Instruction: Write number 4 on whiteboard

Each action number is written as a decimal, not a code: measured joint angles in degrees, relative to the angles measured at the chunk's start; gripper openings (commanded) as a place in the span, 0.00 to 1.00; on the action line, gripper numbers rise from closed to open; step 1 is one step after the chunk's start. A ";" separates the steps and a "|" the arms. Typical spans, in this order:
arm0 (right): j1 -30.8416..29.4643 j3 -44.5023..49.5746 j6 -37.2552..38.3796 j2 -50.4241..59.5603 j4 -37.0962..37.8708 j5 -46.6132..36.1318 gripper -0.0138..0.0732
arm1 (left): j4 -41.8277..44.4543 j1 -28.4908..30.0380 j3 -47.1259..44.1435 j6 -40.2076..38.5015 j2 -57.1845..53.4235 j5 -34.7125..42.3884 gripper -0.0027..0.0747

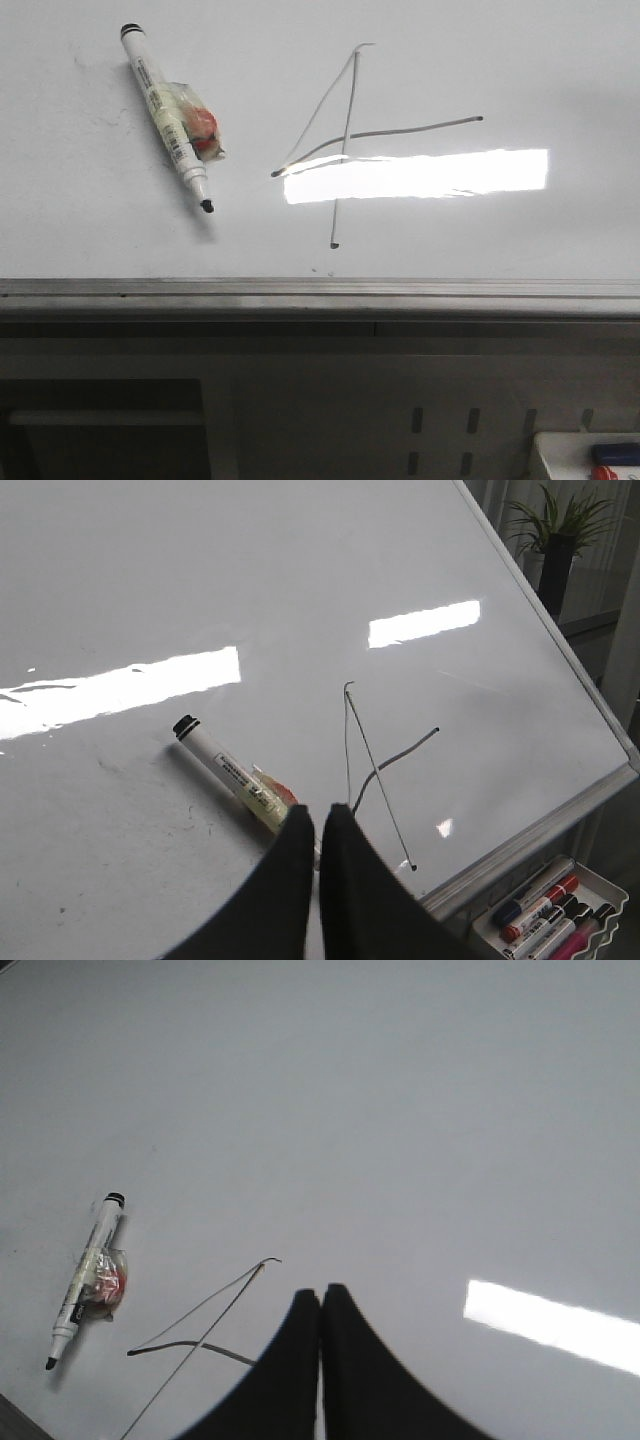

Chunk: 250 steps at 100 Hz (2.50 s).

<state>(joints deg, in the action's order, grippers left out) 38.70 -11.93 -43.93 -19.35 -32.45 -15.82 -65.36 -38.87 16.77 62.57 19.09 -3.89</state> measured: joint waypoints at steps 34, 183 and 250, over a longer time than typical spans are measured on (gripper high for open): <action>0.00 0.09 0.00 0.00 0.00 0.00 0.11 | 0.56 0.00 -1.12 0.00 -0.09 0.64 0.01; 0.00 0.09 0.00 0.00 0.00 -0.13 0.11 | 45.92 36.32 -17.01 -44.14 -19.41 -16.52 0.01; -4.10 3.45 2.18 0.13 3.38 -2.07 0.11 | 45.92 36.32 -17.01 -44.14 -19.41 -16.52 0.01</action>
<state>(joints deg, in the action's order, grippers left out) 34.61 -8.48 -41.74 -19.21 -29.07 -17.89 -19.44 -2.55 -0.24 18.44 -0.32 -20.42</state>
